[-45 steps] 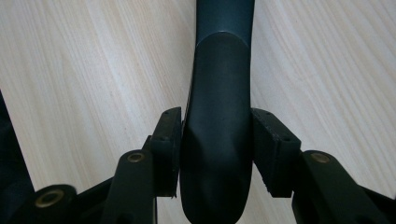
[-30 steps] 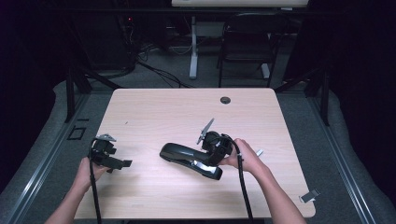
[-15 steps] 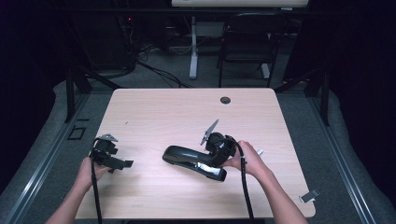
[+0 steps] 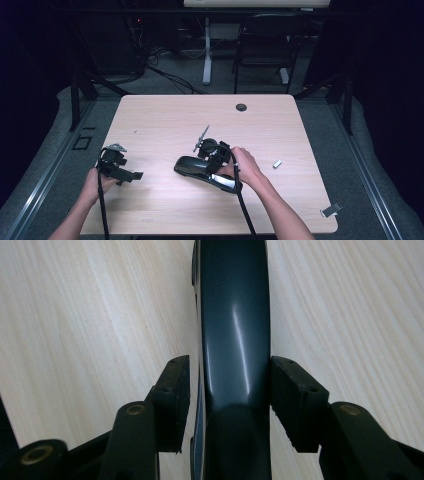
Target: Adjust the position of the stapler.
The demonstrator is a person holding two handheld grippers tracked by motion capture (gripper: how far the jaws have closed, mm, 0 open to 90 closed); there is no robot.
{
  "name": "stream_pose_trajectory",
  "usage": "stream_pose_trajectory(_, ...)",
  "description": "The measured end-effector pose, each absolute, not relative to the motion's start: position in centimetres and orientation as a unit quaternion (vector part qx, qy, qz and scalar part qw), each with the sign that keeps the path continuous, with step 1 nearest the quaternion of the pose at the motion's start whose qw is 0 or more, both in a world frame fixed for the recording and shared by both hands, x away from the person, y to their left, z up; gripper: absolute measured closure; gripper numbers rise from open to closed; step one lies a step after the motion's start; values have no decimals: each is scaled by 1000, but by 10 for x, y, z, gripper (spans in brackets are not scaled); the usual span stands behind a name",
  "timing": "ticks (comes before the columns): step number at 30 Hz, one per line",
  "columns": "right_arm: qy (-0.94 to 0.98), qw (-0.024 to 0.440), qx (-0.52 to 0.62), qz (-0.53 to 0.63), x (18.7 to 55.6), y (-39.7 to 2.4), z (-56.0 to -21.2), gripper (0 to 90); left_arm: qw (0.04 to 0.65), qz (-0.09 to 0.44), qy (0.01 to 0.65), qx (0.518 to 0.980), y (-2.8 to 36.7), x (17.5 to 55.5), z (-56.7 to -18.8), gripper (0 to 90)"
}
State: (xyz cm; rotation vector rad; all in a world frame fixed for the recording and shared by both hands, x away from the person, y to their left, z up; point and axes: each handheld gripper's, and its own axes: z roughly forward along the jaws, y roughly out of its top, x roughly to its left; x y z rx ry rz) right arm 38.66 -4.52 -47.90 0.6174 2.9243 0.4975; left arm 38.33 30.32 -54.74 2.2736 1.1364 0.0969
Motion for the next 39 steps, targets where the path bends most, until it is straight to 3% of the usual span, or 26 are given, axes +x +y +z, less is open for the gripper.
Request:
stream_pose_trajectory(19, 971, 36, 187, 146, 392, -50, -478, 577, 295, 35, 428, 854, 303, 383, -548, 0)
stream_pose_trajectory(39, 974, 60, 190, 105, 399, -15, -494, 521, 293, 33, 424, 856, 301, 383, -548, 0)
